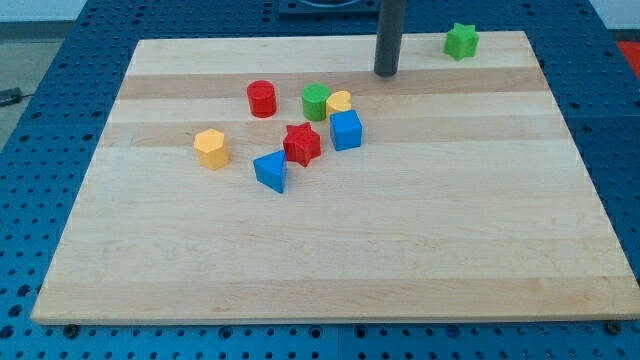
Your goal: Slightly move the green star to the right side
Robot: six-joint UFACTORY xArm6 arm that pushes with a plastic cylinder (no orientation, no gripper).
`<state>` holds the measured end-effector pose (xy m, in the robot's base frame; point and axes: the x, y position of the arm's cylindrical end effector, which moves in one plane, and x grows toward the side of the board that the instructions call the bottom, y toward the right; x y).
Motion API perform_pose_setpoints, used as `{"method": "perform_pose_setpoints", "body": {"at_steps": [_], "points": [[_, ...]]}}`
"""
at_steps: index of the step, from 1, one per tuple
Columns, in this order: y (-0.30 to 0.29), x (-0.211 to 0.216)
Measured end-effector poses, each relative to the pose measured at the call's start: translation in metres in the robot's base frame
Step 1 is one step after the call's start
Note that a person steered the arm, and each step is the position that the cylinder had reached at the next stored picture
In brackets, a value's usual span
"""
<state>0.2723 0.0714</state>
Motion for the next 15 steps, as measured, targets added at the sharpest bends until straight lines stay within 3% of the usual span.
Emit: {"method": "perform_pose_setpoints", "body": {"at_steps": [2,5,6,13,15], "points": [[0.011,0.0],[0.032,-0.057],[0.054,-0.057],[0.097,-0.044],[0.1,-0.007]]}}
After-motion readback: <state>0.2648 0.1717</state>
